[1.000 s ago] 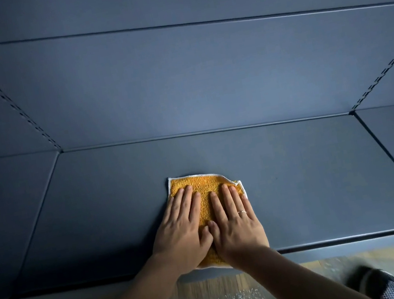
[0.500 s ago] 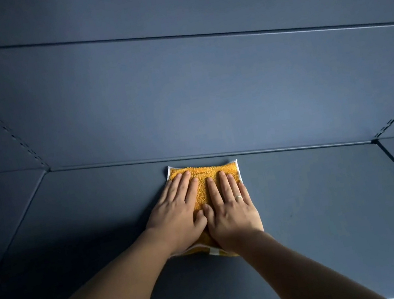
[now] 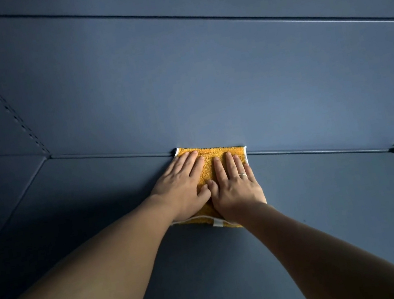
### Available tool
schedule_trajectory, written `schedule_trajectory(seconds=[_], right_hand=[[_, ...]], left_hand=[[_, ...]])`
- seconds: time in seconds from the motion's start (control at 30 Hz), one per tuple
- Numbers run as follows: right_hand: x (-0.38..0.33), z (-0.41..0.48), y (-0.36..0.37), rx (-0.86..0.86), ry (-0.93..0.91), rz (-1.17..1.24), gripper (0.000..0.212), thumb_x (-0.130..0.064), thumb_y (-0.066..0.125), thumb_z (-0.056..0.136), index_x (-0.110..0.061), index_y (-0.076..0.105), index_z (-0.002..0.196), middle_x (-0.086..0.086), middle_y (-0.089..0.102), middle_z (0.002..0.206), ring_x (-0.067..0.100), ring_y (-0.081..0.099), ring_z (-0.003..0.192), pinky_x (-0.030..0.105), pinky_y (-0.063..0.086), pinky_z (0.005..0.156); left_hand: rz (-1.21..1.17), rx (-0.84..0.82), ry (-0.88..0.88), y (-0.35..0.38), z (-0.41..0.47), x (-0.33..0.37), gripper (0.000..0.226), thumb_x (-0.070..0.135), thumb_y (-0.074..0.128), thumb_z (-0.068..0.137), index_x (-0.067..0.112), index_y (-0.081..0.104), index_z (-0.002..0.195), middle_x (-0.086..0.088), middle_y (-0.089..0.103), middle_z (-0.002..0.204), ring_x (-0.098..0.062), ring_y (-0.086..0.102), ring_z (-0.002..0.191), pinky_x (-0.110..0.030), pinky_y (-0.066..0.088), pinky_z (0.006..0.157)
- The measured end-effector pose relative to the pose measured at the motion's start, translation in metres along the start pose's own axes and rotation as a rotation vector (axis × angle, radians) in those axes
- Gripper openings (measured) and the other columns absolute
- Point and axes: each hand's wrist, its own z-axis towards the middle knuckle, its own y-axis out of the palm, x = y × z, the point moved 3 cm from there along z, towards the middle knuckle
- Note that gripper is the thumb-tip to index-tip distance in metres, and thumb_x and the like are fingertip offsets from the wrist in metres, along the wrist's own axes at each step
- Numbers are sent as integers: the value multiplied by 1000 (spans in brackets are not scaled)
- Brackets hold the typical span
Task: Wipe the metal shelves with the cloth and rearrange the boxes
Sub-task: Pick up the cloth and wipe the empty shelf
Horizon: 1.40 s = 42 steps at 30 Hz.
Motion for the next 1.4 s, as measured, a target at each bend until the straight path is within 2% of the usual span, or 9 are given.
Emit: schedule_trajectory(seconds=[0.33, 0.5, 0.67, 0.93, 1.07, 1.1, 1.2, 1.3, 1.4], right_hand=[[-71, 9, 8, -18, -65, 4, 67, -50, 13, 107, -18, -8, 162, 12, -18, 168, 26, -18, 155, 46, -11, 125], [-68, 2, 16, 11, -82, -8, 67, -50, 11, 106, -20, -7, 162, 10, -17, 169, 24, -19, 155, 44, -11, 125], [-75, -39, 21, -4, -108, 1, 88, -54, -20, 81, -19, -11, 161, 11, -18, 168, 23, -21, 154, 42, -16, 124], [-88, -133, 27, -85, -101, -20, 82, -52, -25, 82, -16, -24, 155, 11, -30, 163, 23, -36, 146, 43, -22, 122], [-89, -161, 27, -85, -154, 23, 91, -60, -38, 81, -15, -16, 157, 12, -23, 165, 26, -32, 147, 44, -20, 122], [-89, -162, 30, -82, -169, 23, 91, -60, -37, 83, -15, -12, 158, 13, -17, 166, 27, -27, 149, 45, -18, 123], [-86, -155, 29, 0, -146, 13, 77, -55, -6, 99, -11, 8, 161, 16, 0, 166, 32, 1, 155, 47, -7, 125], [-86, -156, 30, -102, -168, 11, 80, -53, -19, 87, -14, -16, 158, 8, -27, 156, 28, -18, 154, 48, -16, 120], [-86, -156, 27, -104, -172, 9, 77, -52, -13, 92, -12, -10, 157, 12, -19, 161, 31, -10, 155, 50, -10, 121]], left_hand=[[15, 17, -99, -3, -36, -62, 72, 50, 25, 102, 21, -5, 162, -3, -13, 169, -17, -14, 155, -32, -13, 122], [36, -3, -112, 2, -41, -56, 87, 57, -1, 84, 17, -4, 162, -8, -13, 169, -20, -15, 155, -38, -9, 126], [17, -61, -134, 4, -84, -38, 91, 56, -8, 80, 13, -8, 160, -12, -17, 167, -26, -17, 154, -45, -2, 126], [37, -86, -73, 11, -165, -6, 82, 53, 2, 92, 10, -6, 161, -15, -16, 167, -28, -16, 154, -46, -6, 126], [31, -101, -59, 8, -179, -1, 85, 53, 4, 88, 10, -3, 161, -14, -16, 167, -28, -17, 154, -42, -14, 123], [20, -121, -59, 7, -179, -1, 86, 53, 2, 86, 10, -6, 161, -14, -20, 166, -28, -19, 154, -41, -17, 121], [43, -193, -81, 4, -173, 1, 89, 54, -5, 81, 12, -15, 158, -13, -28, 163, -27, -26, 152, -40, -21, 118], [50, -294, -117, -2, -170, 3, 83, 54, 1, 89, 12, -20, 158, -12, -32, 162, -27, -29, 150, -43, -18, 122], [78, -320, -137, -5, -170, 9, 76, 46, 13, 99, 9, -21, 156, -13, -34, 160, -28, -29, 150, -46, -12, 124]])
